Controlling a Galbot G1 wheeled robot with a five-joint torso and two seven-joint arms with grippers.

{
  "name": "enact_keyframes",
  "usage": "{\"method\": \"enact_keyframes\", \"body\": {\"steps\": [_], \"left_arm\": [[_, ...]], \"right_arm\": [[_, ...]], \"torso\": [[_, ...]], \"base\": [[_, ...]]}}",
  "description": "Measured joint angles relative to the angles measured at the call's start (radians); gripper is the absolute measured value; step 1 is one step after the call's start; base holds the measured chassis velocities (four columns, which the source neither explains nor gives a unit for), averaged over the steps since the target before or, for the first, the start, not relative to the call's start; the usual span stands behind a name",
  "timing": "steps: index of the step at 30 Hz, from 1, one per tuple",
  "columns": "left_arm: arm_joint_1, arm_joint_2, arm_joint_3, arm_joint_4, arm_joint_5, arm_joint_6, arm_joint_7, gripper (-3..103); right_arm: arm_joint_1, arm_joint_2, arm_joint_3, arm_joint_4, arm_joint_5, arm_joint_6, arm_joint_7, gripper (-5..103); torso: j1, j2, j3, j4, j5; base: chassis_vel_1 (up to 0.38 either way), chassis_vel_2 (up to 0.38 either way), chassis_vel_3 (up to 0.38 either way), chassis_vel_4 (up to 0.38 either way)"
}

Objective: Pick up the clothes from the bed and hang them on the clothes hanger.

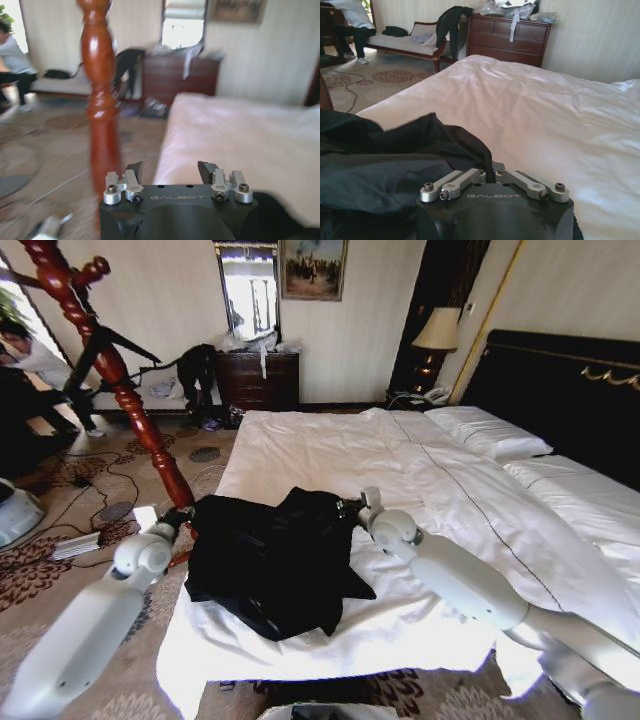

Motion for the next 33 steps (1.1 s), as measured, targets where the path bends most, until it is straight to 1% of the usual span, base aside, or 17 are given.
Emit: {"method": "enact_keyframes", "body": {"steps": [2, 3, 4, 5, 7, 8, 10, 11, 13, 15, 17, 21, 22, 23, 26, 30, 33], "left_arm": [[-0.007, 0.001, -0.021, -0.011, -0.073, -0.005, 0.032, 76], [-0.007, 0.001, -0.021, -0.011, -0.073, -0.005, 0.032, 76], [-0.003, 0.004, -0.022, -0.013, -0.092, 0.007, 0.035, 81], [0.01, 0.007, -0.015, -0.013, -0.092, 0.024, 0.031, 86], [0.039, 0.0, 0.012, -0.01, -0.059, 0.103, -0.028, 97], [0.039, 0.0, 0.012, -0.01, -0.059, 0.103, -0.028, 97], [0.066, -0.03, 0.029, -0.005, -0.042, 0.175, -0.091, 98], [0.066, -0.03, 0.029, -0.005, -0.042, 0.175, -0.091, 98], [0.078, -0.054, 0.038, 0.005, -0.043, 0.201, -0.112, 100], [0.076, -0.068, 0.043, 0.026, -0.046, 0.207, -0.112, 100], [0.067, -0.07, 0.045, 0.038, -0.054, 0.21, -0.107, 100], [0.022, -0.056, 0.066, 0.078, -0.076, 0.226, -0.047, 100], [0.022, -0.056, 0.066, 0.078, -0.076, 0.226, -0.047, 100], [0.006, -0.051, 0.072, 0.089, -0.078, 0.23, -0.03, 100], [-0.018, -0.049, 0.073, 0.105, -0.088, 0.236, -0.017, 100], [-0.037, -0.049, 0.071, 0.138, -0.086, 0.236, 0.005, 100], [-0.049, -0.05, 0.071, 0.165, -0.083, 0.235, 0.021, 100]], "right_arm": [[-0.001, -0.002, 0.006, -0.006, -0.002, 0.001, 0.001, 2], [-0.001, -0.002, 0.006, -0.006, -0.002, 0.001, 0.001, 2], [-0.003, -0.002, 0.008, -0.006, -0.002, 0.001, 0.001, 2], [-0.007, -0.004, 0.009, -0.006, -0.004, 0.002, 0.002, 2], [-0.019, -0.008, 0.012, -0.002, -0.011, 0.01, 0.002, 2], [-0.019, -0.008, 0.012, -0.002, -0.011, 0.01, 0.002, 2], [-0.036, -0.013, 0.016, 0.006, -0.019, 0.017, 0.002, 2], [-0.036, -0.013, 0.016, 0.006, -0.019, 0.017, 0.002, 2], [-0.049, -0.019, 0.018, 0.01, -0.025, 0.021, 0.003, 2], [-0.057, -0.02, 0.019, 0.012, -0.031, 0.027, 0.003, 2], [-0.06, -0.02, 0.019, 0.012, -0.034, 0.03, 0.003, 2], [-0.061, -0.005, 0.008, 0.005, -0.055, 0.051, 0.003, 2], [-0.061, -0.005, 0.008, 0.005, -0.055, 0.051, 0.003, 2], [-0.057, 0.001, 0.004, 0.002, -0.063, 0.055, 0.001, 2], [-0.048, 0.01, -0.002, -0.002, -0.067, 0.057, -0.002, 2], [-0.044, 0.014, -0.004, -0.008, -0.068, 0.06, -0.004, 2], [-0.041, 0.016, -0.005, -0.012, -0.069, 0.063, -0.005, 2]], "torso": [[0.0, 0.0, 0.0, -0.001, 0.0003], [0.0, 0.0, 0.0, -0.001, 0.0003], [0.0, 0.0, 0.0, -0.0009, 0.0006], [0.0, 0.0, 0.0, -0.0005, 0.0006], [0.0, 0.0, 0.0, 0.0003, -0.0002], [0.0, 0.0, 0.0, 0.0003, -0.0002], [0.0, 0.0, 0.0, 0.0004, -0.0002], [0.0, 0.0, 0.0, 0.0004, -0.0002], [0.0, 0.0, 0.0, -0.0005, -0.0001], [0.0, 0.0, 0.0, -0.0003, 0.0], [0.0, 0.0, 0.0, 0.0002, -0.0001], [0.0, 0.0, 0.0, -0.0004, 0.0002], [0.0, 0.0, 0.0, -0.0004, 0.0002], [0.0, 0.0, 0.0, -0.0003, 0.0003], [0.0, 0.0, 0.0, 0.0001, 0.0], [0.0, 0.0, 0.0, -0.0003, 0.0001], [0.0, 0.0, 0.0, -0.0001, 0.0]], "base": [[0.0, 0.0, 0.0, 0.0], [0.0, 0.0, 0.0, 0.0], [0.0, 0.0, 0.0, 0.0], [0.0, 0.0, 0.0, 0.0], [0.0, 0.0, 0.0, 0.0], [0.0, 0.0, 0.0, 0.0], [0.0, 0.0, 0.0, 0.0], [0.0, 0.0, 0.0, 0.0], [0.0, 0.0, 0.0, 0.0], [0.0, 0.0, 0.0, 0.0], [0.0, 0.0, 0.0, 0.0], [0.0, 0.0, 0.0, 0.0], [0.0, 0.0, 0.0, 0.0], [0.0, 0.0, 0.0, 0.0], [0.0, 0.0, 0.0, 0.0], [0.0, 0.0, 0.0, 0.0], [0.0, 0.0, 0.0, 0.0]]}}
